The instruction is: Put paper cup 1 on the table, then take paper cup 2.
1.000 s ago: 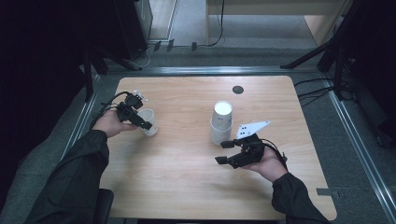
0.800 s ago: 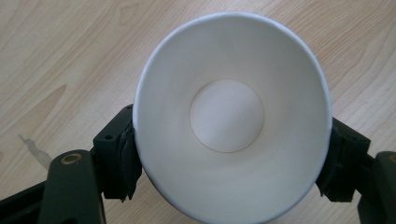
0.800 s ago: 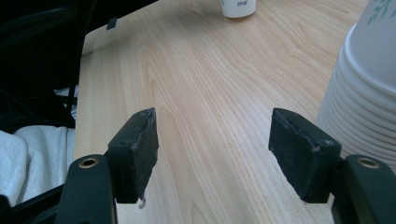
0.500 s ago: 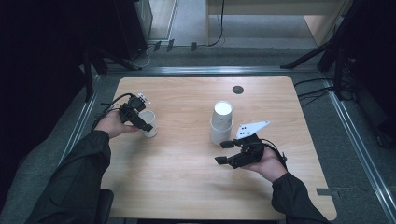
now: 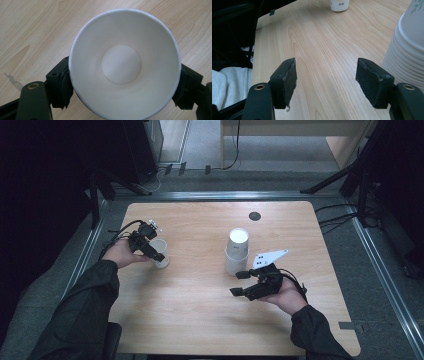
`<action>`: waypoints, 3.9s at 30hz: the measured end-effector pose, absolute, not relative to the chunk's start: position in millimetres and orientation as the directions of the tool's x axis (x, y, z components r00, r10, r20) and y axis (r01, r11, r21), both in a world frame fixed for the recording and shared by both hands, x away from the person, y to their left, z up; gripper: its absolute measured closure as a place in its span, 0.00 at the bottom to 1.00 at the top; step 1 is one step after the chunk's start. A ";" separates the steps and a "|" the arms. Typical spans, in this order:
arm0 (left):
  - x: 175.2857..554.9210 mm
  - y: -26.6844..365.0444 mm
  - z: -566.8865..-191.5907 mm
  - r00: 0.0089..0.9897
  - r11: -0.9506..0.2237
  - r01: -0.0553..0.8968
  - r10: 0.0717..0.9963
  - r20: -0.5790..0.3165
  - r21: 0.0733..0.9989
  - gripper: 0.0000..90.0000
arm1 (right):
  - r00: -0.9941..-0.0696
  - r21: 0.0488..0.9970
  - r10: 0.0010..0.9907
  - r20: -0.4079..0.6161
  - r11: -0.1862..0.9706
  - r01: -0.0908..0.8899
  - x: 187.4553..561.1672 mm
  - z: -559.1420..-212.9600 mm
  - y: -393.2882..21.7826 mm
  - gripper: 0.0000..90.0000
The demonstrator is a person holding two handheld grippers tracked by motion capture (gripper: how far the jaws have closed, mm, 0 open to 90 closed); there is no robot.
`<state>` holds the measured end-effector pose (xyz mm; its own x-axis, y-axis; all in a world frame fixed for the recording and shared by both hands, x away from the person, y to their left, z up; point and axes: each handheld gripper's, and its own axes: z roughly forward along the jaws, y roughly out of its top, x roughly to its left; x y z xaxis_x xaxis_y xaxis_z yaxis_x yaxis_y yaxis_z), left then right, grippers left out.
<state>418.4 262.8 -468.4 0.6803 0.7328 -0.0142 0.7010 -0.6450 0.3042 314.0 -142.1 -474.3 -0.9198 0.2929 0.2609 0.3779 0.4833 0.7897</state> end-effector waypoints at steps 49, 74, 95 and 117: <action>388.4 269.8 -407.5 0.684 -0.524 0.663 0.715 -0.147 0.534 0.24 | -0.922 0.796 0.295 0.250 0.480 0.369 314.8 -471.6 -145.4 0.39; 349.3 209.5 -417.3 0.787 -0.520 0.568 0.570 -0.237 0.638 0.28 | -0.920 0.790 0.344 0.186 0.505 0.348 317.9 -470.2 -160.8 0.47; 317.4 185.0 -444.1 0.812 -0.503 0.533 0.530 -0.245 0.680 0.28 | -0.909 0.805 0.371 0.192 0.471 0.362 323.8 -463.2 -179.7 0.46; 303.5 177.2 -458.3 0.841 -0.540 0.503 0.484 -0.240 0.675 0.28 | -0.894 0.805 0.398 0.205 0.452 0.385 335.6 -455.8 -192.4 0.44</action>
